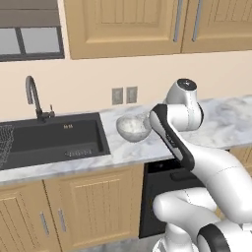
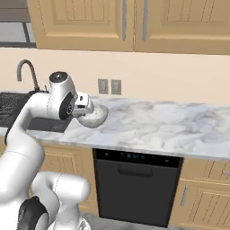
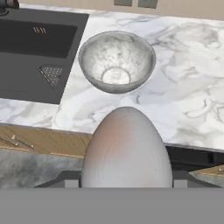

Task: Pick the egg and butter from the fridge and place them by the bowl for mixing.

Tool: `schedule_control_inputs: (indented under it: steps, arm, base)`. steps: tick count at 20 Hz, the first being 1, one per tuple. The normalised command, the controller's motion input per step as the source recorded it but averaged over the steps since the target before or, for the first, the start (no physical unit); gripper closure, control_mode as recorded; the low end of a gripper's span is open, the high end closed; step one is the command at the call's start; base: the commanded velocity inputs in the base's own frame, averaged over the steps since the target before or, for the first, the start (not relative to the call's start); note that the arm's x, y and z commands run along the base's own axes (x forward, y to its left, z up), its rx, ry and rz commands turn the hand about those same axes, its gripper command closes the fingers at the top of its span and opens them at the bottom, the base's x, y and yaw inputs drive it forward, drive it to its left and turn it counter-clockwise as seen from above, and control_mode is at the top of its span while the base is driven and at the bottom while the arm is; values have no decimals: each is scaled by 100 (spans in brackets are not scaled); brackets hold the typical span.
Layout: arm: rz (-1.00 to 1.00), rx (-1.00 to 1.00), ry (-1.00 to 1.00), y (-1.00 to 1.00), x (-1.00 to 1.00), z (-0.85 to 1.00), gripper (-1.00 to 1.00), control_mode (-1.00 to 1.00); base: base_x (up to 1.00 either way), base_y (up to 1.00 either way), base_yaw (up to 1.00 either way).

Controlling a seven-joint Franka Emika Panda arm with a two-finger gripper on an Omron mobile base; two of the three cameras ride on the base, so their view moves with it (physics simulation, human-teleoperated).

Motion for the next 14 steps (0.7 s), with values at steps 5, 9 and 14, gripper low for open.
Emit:
schedule_control_inputs:
  steps: [5,9,14]
  arm:
    - [0,0,0,0,0,0,100,100]
    - [0,0,0,0,0,0,100,100]
    - [0,0,0,0,0,0,100,100]
  base:
    - [64,-40,12]
    - [75,-30,14]
    - [66,-22,11]
